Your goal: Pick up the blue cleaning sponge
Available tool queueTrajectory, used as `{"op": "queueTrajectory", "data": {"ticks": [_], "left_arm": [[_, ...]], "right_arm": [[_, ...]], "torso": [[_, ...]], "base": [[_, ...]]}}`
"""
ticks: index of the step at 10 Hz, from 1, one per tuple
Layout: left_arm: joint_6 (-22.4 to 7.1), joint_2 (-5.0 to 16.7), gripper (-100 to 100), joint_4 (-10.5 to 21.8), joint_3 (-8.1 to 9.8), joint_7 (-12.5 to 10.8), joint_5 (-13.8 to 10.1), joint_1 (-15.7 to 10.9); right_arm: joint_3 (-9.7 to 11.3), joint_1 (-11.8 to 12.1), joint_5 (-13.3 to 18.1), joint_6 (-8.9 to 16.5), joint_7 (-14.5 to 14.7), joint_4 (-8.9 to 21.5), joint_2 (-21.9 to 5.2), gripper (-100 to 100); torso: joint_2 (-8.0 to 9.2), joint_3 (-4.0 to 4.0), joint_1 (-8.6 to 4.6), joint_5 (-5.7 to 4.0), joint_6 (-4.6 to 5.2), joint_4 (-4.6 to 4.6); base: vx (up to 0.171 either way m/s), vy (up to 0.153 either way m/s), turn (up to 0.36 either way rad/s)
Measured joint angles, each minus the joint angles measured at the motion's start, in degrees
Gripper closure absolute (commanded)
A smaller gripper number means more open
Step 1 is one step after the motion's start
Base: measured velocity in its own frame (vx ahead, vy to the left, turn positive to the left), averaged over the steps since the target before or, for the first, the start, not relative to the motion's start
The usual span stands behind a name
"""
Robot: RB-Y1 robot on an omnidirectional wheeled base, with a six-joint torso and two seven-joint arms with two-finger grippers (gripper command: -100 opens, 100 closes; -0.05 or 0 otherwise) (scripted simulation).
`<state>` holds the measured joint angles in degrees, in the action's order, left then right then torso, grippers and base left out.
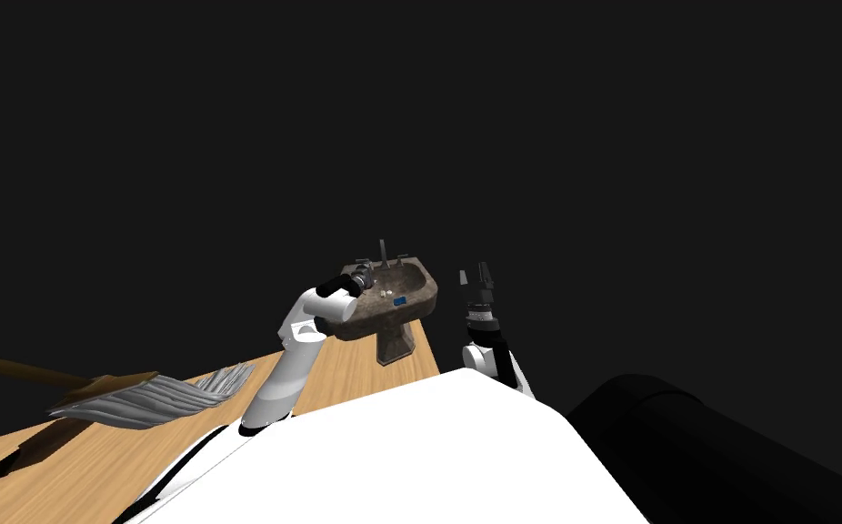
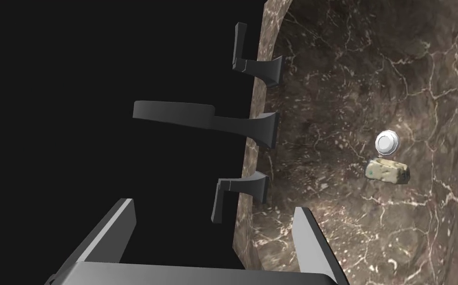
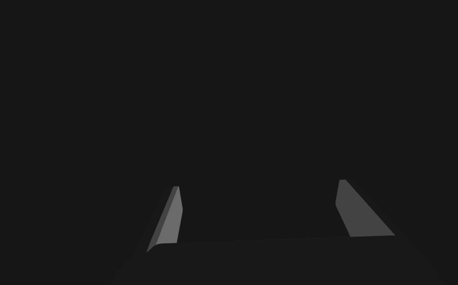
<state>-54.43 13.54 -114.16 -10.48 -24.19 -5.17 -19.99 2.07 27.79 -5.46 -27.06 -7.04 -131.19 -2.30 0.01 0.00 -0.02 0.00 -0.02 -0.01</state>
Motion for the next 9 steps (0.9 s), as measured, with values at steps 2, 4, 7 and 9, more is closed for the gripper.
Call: {"op": "queueTrajectory", "data": {"ticks": [2,4,7,9], "left_arm": [[-3.0,-0.1,-100,1.7,-0.74,-1.3,-0.6,-2.0],[-5.8,0.0,-100,2.9,-1.04,-2.1,-1.5,-3.7],[-9.9,-0.1,-100,4.7,-1.84,-3.6,-2.4,-5.7],[-13.1,-0.2,-100,6.8,-2.58,-4.9,-3.3,-7.6]], "right_arm": [[0.0,0.0,0.0,0.0,0.0,0.0,0.0,0],[0.0,0.0,0.0,0.0,0.0,0.0,0.0,0],[0.0,0.0,0.0,0.0,0.0,0.0,0.0,0],[0.0,0.0,0.0,0.0,0.0,0.0,0.0,0]], "torso": [[-0.01,-0.01,-0.02,0.0,0.0,0.0],[-0.02,-0.01,-0.02,0.0,0.0,0.0],[-0.02,-0.01,-0.02,0.0,0.0,-0.01],[-0.05,-0.03,-0.06,-0.01,0.0,-0.01]], "base": [[-0.001,-0.004,0.014],[0.002,-0.009,0.045],[0.003,-0.009,0.03],[0.007,-0.018,0.05]]}}
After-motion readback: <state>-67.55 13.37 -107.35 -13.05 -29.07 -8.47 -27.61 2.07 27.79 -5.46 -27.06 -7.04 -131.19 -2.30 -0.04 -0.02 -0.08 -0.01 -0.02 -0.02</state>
